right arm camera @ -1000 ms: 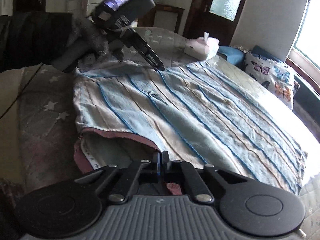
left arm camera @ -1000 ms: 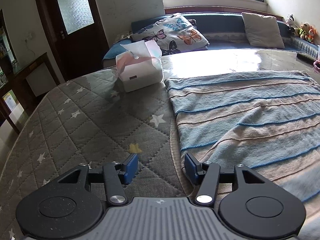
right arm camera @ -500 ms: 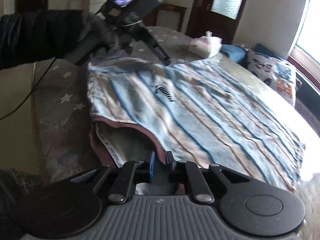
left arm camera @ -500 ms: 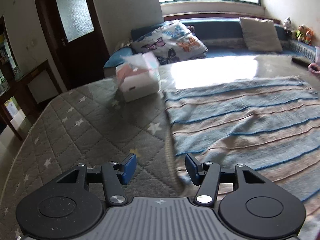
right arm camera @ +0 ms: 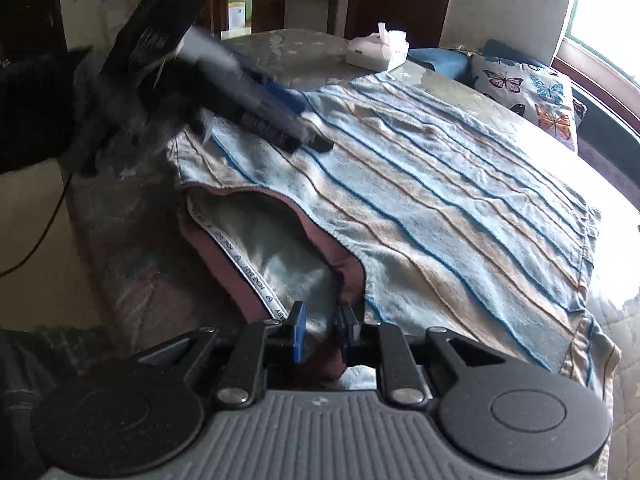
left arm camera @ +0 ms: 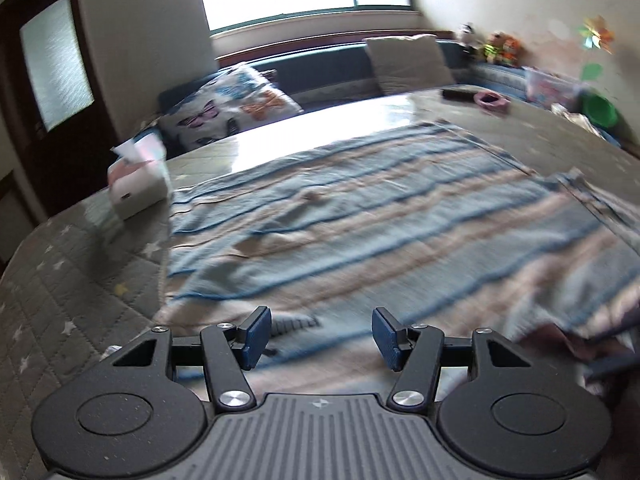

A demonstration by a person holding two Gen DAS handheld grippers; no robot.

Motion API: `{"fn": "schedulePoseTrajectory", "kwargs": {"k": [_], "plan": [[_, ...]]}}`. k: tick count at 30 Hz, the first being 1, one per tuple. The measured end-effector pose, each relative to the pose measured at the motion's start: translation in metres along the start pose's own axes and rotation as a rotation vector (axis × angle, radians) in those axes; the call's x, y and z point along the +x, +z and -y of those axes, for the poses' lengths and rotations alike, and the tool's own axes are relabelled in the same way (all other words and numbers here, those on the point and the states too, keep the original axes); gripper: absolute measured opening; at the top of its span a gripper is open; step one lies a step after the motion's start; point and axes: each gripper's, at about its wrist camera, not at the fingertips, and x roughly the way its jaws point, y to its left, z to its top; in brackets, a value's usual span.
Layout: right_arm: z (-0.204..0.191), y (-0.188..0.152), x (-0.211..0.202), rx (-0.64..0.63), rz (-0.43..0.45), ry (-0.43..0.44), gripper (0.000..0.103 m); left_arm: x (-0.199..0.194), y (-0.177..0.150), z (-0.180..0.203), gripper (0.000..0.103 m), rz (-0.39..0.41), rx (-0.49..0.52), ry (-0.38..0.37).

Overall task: Fold clothes
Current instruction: 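Lift and pull the hem to spread the towel flat, then open both tools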

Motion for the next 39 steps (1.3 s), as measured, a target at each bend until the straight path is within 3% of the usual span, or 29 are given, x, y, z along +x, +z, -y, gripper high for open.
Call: {"fn": "schedulePoseTrajectory", "kwargs": {"k": [8, 17, 20, 29, 33, 39], "plan": [[0.016, 0.006, 0.01, 0.074, 0.044, -0.056, 0.016, -0.018, -0.026, 0.023, 0.06, 0.029, 0.099, 0.006], [0.024, 0.004, 0.021, 0.101, 0.048, -0.099, 0.017, -0.032, -0.037, 0.012, 0.063, 0.016, 0.082, 0.006], [0.021, 0.003, 0.016, 0.085, 0.051, -0.097, 0.022, -0.033, -0.037, 0.011, 0.064, 0.013, 0.086, 0.004], [0.014, -0.002, 0.019, 0.099, 0.06, -0.103, 0.023, -0.045, -0.03, 0.011, 0.067, 0.027, 0.086, 0.017], [0.017, -0.015, 0.001, 0.156, 0.079, -0.103, 0.028, -0.044, -0.019, 0.015, 0.072, 0.047, 0.058, 0.013], [0.045, -0.039, -0.019, 0.294, 0.086, -0.194, 0.034, -0.031, -0.002, 0.037, 0.074, 0.051, 0.018, -0.023]]}}
